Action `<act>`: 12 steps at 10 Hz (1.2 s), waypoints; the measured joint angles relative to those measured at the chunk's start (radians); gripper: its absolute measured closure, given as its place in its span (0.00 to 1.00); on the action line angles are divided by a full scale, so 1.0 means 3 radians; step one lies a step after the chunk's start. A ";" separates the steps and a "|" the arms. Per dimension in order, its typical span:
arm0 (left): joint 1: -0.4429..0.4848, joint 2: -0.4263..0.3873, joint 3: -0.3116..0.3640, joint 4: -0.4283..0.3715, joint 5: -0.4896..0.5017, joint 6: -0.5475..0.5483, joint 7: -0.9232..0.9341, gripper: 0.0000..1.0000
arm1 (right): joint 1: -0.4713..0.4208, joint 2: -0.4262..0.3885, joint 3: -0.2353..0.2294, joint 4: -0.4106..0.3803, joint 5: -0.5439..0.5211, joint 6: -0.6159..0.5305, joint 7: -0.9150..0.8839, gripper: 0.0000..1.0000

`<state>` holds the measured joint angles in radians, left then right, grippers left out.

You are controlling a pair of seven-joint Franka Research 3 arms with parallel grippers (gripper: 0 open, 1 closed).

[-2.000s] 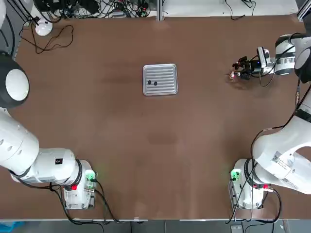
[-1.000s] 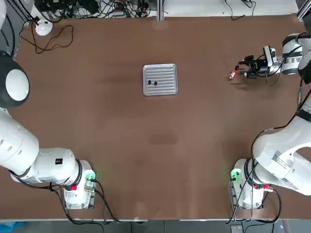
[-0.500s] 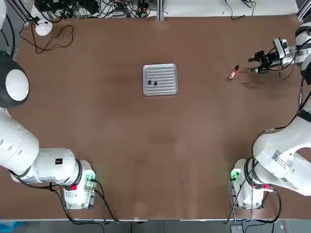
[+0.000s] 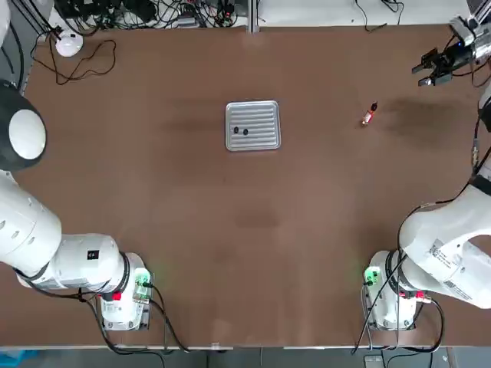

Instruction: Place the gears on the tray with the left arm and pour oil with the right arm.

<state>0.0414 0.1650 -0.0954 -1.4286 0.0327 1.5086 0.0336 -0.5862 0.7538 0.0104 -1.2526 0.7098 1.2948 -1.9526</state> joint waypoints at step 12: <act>0.0002 -0.0001 -0.0009 -0.0002 0.0000 0.0003 0.0000 0.01 | 0.1216 -0.1647 0.0003 -0.0021 -0.1205 0.0239 0.3022 0.14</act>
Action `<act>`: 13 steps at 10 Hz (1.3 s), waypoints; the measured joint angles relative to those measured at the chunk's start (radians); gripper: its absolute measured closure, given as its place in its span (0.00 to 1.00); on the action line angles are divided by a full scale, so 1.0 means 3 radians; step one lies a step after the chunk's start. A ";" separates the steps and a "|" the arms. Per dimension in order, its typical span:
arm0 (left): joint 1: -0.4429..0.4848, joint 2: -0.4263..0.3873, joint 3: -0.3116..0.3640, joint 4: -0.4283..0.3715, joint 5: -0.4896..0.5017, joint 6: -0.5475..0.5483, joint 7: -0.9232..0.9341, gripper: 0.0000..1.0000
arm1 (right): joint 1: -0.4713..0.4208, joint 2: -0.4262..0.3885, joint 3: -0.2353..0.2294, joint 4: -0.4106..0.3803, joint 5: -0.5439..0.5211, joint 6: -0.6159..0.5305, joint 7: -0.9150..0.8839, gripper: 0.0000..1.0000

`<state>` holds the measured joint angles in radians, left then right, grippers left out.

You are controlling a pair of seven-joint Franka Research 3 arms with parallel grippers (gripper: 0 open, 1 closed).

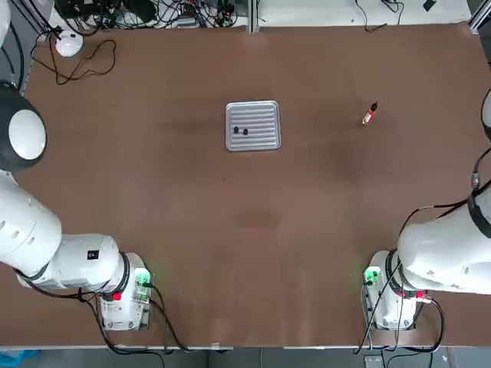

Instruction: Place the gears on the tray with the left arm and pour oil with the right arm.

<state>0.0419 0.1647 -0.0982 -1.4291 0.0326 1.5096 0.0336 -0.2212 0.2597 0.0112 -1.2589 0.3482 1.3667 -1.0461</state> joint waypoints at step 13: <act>0.0000 0.0000 -0.0001 0.0000 0.0000 0.0001 0.0000 0.01 | 0.0442 -0.0608 -0.0237 -0.0685 -0.0951 0.0743 0.2987 0.00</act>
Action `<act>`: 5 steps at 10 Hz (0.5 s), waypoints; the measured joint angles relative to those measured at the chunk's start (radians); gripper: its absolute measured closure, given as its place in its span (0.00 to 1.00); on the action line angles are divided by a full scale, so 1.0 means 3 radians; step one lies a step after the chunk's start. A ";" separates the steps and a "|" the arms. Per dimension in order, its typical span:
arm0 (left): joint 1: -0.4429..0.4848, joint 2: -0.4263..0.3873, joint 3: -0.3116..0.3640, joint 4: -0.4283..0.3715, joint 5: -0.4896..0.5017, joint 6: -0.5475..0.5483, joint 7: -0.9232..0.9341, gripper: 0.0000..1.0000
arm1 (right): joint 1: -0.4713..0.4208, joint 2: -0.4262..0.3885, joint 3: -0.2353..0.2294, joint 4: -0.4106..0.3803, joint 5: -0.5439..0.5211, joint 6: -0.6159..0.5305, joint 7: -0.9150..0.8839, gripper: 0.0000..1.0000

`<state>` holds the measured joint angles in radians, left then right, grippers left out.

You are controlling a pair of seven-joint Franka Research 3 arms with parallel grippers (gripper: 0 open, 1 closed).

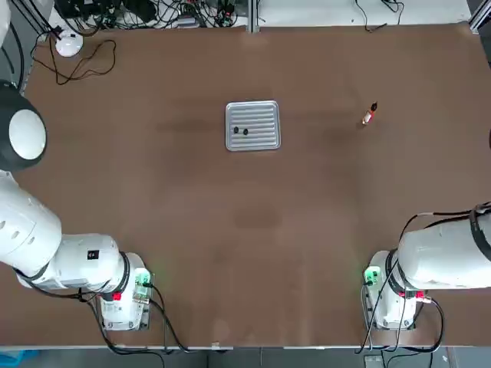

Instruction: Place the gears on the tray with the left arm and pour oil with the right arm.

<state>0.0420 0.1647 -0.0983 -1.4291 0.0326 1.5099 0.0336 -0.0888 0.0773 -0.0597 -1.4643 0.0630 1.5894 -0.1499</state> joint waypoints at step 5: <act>0.0000 0.0000 0.0000 0.0000 0.0000 0.0000 0.0000 0.01 | -0.0001 -0.0051 0.0012 -0.0061 -0.0002 -0.0250 0.0020 0.00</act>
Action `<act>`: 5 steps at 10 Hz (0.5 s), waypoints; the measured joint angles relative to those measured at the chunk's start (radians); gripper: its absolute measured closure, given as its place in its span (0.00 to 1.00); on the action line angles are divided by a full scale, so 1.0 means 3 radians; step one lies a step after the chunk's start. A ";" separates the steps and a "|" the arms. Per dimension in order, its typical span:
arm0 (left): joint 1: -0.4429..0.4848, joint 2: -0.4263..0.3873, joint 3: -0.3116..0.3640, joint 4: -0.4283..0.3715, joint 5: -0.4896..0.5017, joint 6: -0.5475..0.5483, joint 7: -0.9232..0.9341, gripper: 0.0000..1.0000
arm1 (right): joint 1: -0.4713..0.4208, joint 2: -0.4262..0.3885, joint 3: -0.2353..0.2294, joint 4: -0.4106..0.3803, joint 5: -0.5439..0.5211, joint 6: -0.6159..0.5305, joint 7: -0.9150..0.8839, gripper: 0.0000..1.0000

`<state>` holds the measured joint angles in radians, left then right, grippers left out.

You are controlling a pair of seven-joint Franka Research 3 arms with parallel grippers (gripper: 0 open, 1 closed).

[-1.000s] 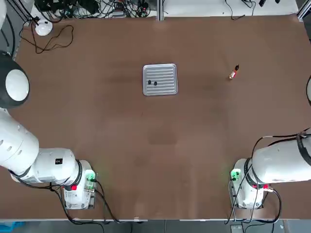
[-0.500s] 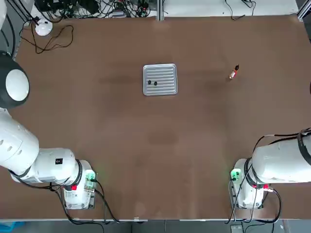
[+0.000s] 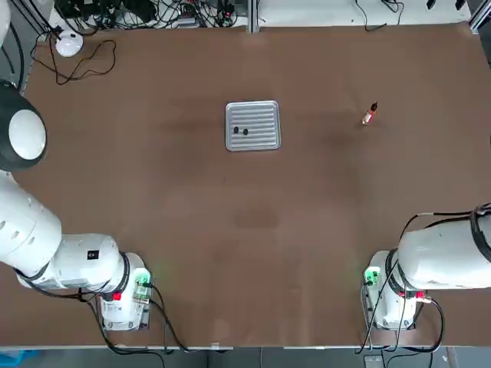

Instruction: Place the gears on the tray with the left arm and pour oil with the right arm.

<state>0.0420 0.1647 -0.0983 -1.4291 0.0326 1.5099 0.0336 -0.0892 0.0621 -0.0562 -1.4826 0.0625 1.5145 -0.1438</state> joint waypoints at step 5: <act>0.0000 0.0000 0.0000 0.0000 0.0000 0.0000 0.0000 0.01 | -0.0040 -0.0022 -0.0008 0.0024 -0.0006 0.0005 0.0003 0.00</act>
<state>0.0420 0.1646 -0.0985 -1.4291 0.0326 1.5099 0.0336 -0.1014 0.0553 -0.0586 -1.4753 0.0608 1.5159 -0.1430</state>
